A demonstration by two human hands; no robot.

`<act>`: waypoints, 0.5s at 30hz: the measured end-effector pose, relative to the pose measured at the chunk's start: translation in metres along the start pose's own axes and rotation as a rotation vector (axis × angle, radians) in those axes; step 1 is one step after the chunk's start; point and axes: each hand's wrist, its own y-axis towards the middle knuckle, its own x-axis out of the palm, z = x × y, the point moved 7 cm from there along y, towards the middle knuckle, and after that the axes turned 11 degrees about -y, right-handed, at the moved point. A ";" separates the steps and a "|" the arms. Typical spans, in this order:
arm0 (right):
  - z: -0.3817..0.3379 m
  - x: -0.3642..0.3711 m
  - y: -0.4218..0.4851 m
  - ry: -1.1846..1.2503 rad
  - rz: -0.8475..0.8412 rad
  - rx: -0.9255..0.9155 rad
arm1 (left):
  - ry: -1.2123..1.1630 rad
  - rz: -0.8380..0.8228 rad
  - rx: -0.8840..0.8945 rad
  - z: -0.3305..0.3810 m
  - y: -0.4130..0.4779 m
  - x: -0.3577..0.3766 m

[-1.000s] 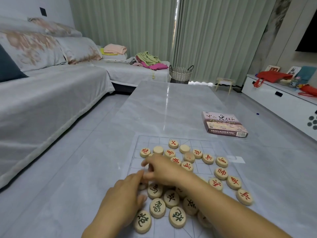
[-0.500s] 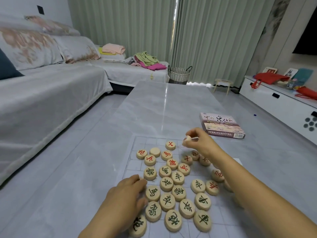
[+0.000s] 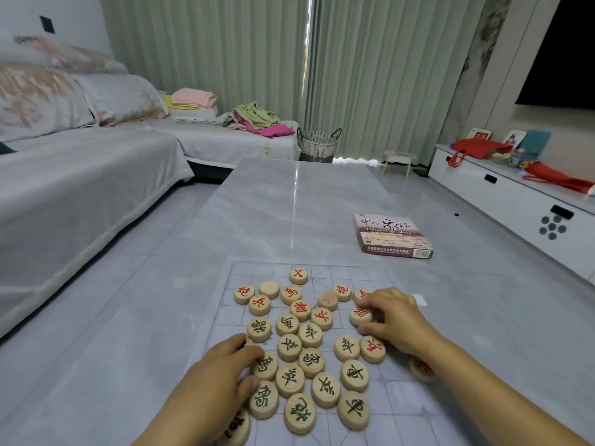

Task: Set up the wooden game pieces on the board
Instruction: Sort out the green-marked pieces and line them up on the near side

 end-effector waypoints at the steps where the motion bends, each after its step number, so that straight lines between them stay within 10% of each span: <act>1: 0.002 0.001 0.003 0.000 -0.026 0.018 | -0.005 -0.003 -0.005 -0.001 0.000 0.000; 8: -0.073 -0.011 0.049 0.260 0.116 -0.075 | 0.005 -0.014 -0.019 -0.003 0.003 0.003; 15: -0.160 0.020 0.107 -0.134 -0.072 -0.230 | 0.018 -0.025 -0.014 -0.006 0.005 0.003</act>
